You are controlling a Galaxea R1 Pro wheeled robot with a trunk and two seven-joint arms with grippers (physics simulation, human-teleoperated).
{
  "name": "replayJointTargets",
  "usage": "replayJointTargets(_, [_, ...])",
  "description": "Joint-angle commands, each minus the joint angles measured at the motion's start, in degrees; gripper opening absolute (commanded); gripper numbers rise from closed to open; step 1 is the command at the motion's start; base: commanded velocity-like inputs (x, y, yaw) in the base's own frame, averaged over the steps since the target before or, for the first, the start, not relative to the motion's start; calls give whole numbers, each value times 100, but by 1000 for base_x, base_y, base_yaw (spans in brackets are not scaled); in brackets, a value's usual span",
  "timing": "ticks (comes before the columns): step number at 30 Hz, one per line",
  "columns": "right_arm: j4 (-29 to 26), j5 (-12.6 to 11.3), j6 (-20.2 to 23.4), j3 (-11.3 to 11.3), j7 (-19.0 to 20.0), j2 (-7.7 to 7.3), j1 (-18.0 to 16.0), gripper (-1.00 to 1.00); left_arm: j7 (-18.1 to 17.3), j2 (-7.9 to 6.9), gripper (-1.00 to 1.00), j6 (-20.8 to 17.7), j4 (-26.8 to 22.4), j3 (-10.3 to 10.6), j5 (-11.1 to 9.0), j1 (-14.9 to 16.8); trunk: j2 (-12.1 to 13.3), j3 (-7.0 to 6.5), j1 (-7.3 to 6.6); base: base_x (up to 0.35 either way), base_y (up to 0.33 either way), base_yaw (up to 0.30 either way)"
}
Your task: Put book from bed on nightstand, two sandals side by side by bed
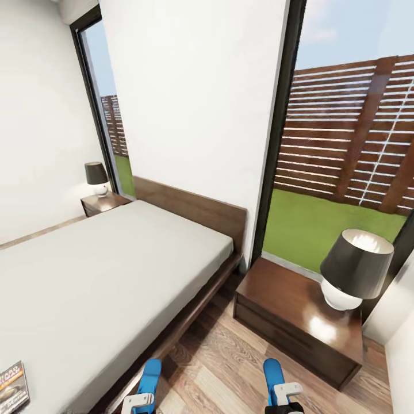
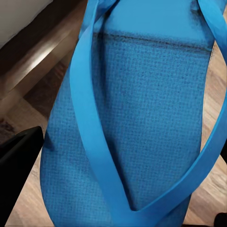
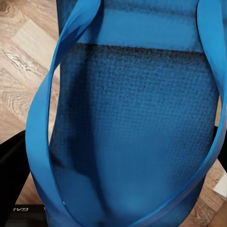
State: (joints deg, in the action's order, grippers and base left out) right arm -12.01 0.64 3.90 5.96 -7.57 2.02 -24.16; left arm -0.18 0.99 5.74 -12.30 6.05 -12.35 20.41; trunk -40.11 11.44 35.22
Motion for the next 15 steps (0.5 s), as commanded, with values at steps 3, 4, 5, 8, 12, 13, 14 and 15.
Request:
replayJointTargets(3, [-12,6,41,50,-34,-1,-1,-100,44,-2,-100,23,9,54,-48,7,-7,8,1,3,-23,252])
replayJointTargets(4, [-12,6,41,48,-34,0,-1,-100,44,-2,-100,23,9,54,-48,7,-7,8,1,1,-61,246])
replayJointTargets(5, [-12,6,41,48,-34,0,-1,-100,44,-2,-100,23,9,54,-48,7,-7,8,1,1,-82,215])
replayJointTargets(8, [-12,6,41,49,-34,0,-1,-100,44,-2,-100,23,9,54,-48,7,-7,8,1,1,-104,123])
replayJointTargets(12, [-12,6,41,47,-34,0,-1,-100,44,-2,-100,23,9,54,-48,7,-7,8,1,0,-44,81])
replayJointTargets(13, [-12,6,41,47,-34,0,-1,-100,44,-2,-100,23,9,54,-48,7,-7,8,1,0,-21,133])
replayJointTargets(14, [-12,6,41,46,-34,0,-1,-100,44,-2,-100,23,9,54,-48,7,-7,8,1,0,-14,174])
replayJointTargets(15, [-12,6,41,46,-34,0,-1,-100,44,-2,-100,23,9,54,-48,7,-7,8,1,0,-9,206])
